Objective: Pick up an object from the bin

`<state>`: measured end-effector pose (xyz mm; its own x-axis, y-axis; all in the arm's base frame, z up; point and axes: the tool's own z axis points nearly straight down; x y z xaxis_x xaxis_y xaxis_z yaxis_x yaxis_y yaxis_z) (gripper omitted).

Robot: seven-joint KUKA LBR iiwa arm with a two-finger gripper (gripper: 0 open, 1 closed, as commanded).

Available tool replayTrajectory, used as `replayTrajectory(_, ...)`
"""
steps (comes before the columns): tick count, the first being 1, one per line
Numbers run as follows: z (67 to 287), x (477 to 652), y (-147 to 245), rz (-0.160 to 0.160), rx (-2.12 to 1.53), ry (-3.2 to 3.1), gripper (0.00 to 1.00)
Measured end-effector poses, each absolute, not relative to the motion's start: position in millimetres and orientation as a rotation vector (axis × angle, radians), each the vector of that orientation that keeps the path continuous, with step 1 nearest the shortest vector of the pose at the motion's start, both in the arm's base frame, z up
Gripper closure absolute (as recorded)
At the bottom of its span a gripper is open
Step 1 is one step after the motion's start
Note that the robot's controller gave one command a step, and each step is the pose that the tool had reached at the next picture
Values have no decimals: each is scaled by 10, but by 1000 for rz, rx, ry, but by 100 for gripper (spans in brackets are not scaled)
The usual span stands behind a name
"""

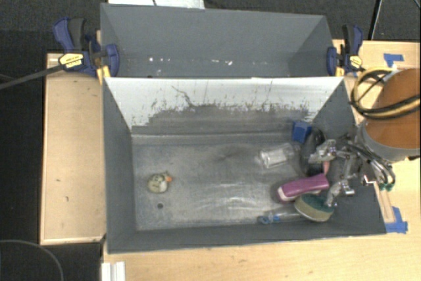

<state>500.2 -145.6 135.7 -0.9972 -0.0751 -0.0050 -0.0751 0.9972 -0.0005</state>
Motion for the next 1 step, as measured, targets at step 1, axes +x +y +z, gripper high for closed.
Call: replayTrajectory(1,1340,5025,-1369,3,74,3137,0)
